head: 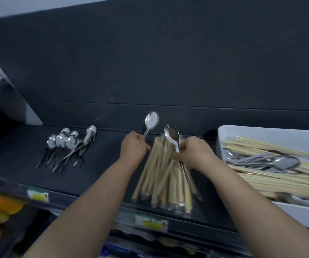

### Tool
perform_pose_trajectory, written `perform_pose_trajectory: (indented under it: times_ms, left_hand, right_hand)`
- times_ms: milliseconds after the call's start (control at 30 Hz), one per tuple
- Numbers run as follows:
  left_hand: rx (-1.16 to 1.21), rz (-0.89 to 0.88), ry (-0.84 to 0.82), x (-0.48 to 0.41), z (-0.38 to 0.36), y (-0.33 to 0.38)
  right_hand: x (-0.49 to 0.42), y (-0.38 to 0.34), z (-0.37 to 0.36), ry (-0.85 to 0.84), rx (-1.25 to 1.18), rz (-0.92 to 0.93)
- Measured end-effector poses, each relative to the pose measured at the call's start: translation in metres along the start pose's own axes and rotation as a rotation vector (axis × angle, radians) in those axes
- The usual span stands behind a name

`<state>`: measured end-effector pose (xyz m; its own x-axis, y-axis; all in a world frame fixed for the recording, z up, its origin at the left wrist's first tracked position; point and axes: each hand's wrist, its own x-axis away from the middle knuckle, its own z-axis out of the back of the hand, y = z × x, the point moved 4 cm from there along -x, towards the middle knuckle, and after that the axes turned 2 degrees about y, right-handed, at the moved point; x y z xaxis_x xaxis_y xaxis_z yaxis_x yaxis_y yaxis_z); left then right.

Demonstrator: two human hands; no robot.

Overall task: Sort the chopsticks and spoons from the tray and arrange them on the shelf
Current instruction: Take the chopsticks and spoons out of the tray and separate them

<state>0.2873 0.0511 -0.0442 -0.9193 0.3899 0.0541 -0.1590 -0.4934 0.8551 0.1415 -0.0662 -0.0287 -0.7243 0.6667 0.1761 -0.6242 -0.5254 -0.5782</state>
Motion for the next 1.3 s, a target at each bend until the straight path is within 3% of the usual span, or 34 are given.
perform_pose_trajectory:
  times_ms: [133, 367, 667, 800, 933, 1100, 1300]
  left_hand:
    - [-0.004, 0.027, -0.027, -0.046, 0.066, -0.059]
    - [-0.138, 0.108, 0.027, -0.109, 0.183, -0.141]
    - [-0.211, 0.2, 0.056, -0.149, 0.241, -0.189]
    - [-0.364, 0.124, 0.036, -0.156, 0.246, -0.191]
    - [-0.53, -0.066, 0.066, -0.152, 0.237, -0.176]
    - [-0.537, -0.271, 0.003, -0.135, 0.205, -0.139]
    - [-0.496, -0.412, -0.126, -0.077, 0.12, -0.066]
  right_hand:
    - [-0.025, -0.081, -0.064, 0.032, -0.004, -0.011]
    - [-0.067, -0.195, -0.17, -0.059, -0.051, -0.037]
    - [-0.104, -0.266, -0.238, -0.089, -0.093, -0.046]
    - [-0.111, -0.27, -0.247, -0.089, -0.043, -0.027]
    - [-0.101, -0.263, -0.226, 0.029, 0.195, 0.062]
    - [-0.072, -0.231, -0.185, 0.137, 0.365, 0.209]
    - [-0.016, -0.15, -0.105, 0.293, 0.484, 0.182]
